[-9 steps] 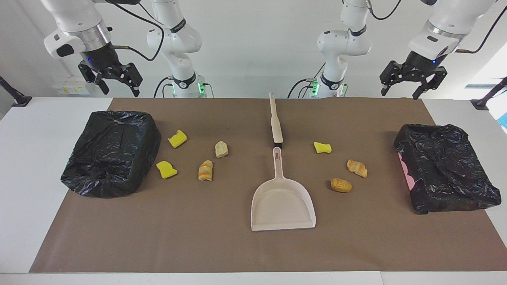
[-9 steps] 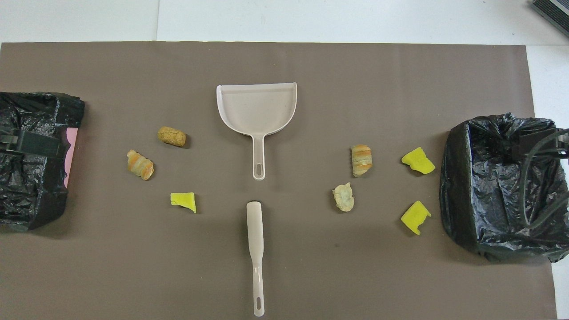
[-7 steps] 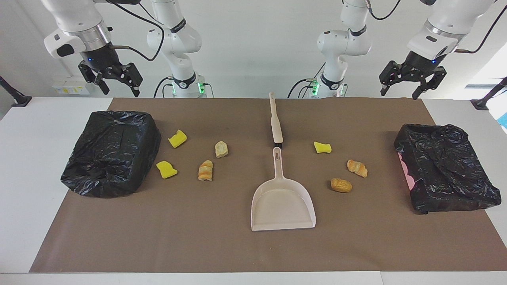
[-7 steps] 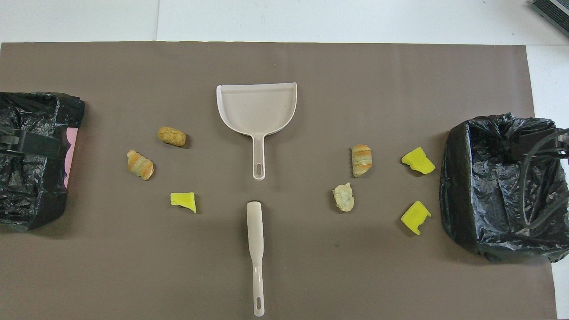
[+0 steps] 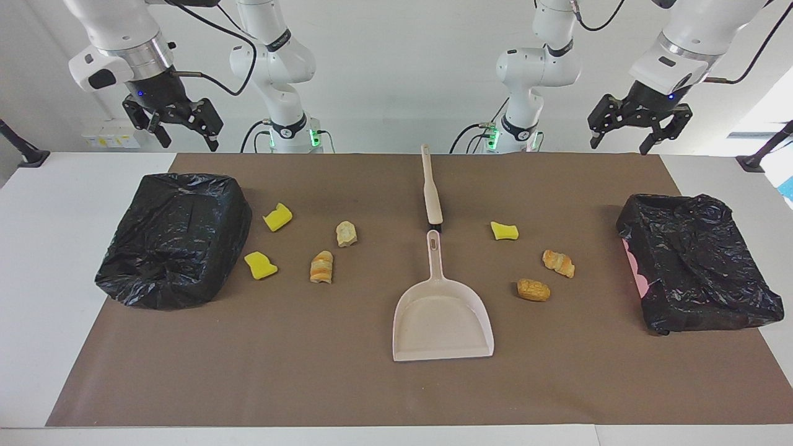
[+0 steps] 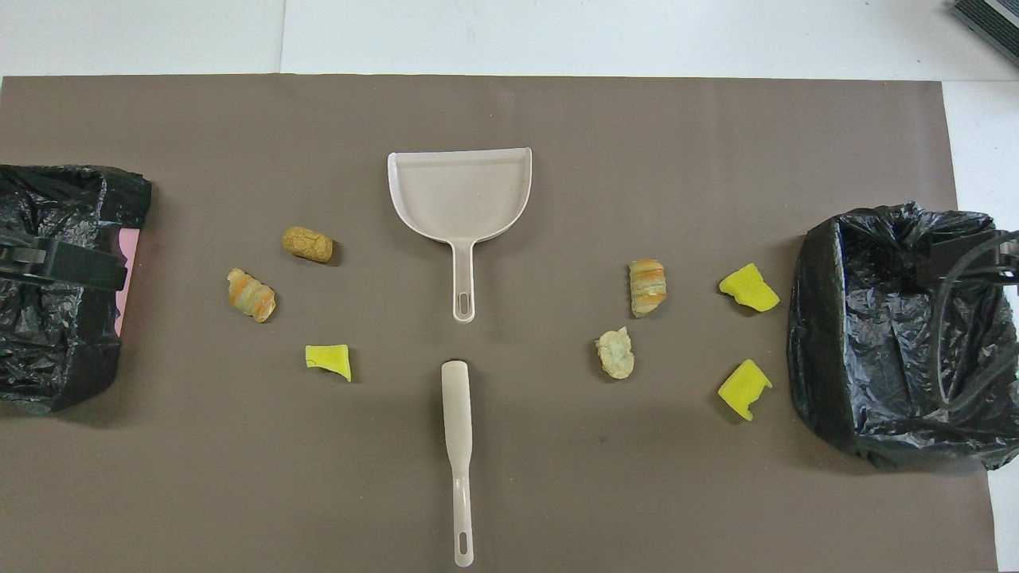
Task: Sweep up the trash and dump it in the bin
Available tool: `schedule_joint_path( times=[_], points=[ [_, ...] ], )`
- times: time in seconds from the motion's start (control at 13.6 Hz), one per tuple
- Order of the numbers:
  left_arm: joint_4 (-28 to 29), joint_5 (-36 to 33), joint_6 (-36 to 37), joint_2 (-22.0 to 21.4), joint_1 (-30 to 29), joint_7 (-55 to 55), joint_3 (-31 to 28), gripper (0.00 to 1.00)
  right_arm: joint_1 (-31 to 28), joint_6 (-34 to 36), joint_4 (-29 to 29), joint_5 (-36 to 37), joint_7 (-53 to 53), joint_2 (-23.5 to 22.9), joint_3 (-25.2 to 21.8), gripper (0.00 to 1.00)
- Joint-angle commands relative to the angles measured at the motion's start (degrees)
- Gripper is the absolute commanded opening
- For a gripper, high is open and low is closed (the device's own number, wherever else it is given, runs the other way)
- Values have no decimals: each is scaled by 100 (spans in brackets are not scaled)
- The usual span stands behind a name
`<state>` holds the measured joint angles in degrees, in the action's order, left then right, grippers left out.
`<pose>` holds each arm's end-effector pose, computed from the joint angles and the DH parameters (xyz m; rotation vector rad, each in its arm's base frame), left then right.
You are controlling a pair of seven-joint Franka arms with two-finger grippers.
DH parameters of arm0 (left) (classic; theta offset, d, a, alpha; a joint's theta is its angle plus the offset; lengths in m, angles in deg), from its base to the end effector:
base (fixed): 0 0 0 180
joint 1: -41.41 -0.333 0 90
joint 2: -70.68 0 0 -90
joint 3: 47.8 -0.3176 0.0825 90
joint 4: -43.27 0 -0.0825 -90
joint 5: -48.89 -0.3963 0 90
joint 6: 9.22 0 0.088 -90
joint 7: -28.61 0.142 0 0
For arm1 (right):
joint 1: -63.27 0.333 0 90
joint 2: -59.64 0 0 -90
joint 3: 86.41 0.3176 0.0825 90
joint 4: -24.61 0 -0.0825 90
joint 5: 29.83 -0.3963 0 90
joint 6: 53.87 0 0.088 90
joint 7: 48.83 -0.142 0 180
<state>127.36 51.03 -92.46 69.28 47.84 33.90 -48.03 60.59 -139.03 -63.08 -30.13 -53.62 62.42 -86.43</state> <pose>0.5428 -0.0646 0.6437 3.0880 -0.3178 0.0144 0.5425 -0.0248 0.6299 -3.1296 0.2041 -0.0067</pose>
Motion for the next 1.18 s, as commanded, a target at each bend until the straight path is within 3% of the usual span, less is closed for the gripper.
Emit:
schedule_joint_path(
  times=[0.0,0.37,0.81,1.11],
  points=[
    [125,-83,105,-141,-81,-55,76,100,22,17,50,65,110,13,-42,100],
    [125,-83,114,-141,-90,-63,32,100,101,-27,112,276,338,-233,133,100],
    [125,-74,71,-132,-81,-46,32,100,136,-203,638,205,207,-1268,985,100],
    [352,-48,27,-272,6,-90,102,100,961,-738,814,214,-496,-1858,1074,100]
  ],
)
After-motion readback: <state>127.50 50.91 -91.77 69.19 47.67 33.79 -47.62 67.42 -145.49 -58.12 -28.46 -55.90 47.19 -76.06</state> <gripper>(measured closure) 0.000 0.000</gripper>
